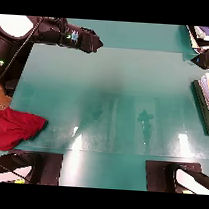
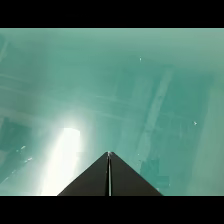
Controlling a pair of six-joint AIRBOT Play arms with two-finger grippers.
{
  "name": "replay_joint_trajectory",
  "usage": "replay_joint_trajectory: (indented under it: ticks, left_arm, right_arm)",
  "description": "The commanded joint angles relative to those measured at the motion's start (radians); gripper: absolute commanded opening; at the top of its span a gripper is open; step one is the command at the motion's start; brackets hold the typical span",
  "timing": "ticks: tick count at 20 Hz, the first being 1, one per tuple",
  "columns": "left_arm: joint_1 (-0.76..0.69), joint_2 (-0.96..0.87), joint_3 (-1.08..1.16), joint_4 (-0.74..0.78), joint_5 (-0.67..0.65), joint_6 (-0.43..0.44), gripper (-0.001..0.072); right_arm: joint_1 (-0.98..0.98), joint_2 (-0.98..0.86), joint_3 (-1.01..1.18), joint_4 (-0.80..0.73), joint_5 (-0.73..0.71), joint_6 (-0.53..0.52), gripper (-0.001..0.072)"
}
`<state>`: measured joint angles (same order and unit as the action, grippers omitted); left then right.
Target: Fold the shirts.
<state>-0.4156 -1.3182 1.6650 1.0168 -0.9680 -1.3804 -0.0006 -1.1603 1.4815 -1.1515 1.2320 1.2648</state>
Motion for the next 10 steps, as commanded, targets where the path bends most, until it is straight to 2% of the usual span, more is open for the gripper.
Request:
replay_joint_trajectory:
  ticks: [1, 10]
  left_arm:
    - [0.0, -0.001, 0.0, 0.0, 0.001, 0.0, 0.0032]
    - [0.0, -0.001, 0.0, 0.0, 0.001, 0.0, 0.0032]
  right_arm:
    - [0.002, 0.0, 0.001, -0.001, 0.001, 0.0, 0.0019]
    - [0.002, 0.0, 0.001, -0.001, 0.007, 0.001, 0.0019]
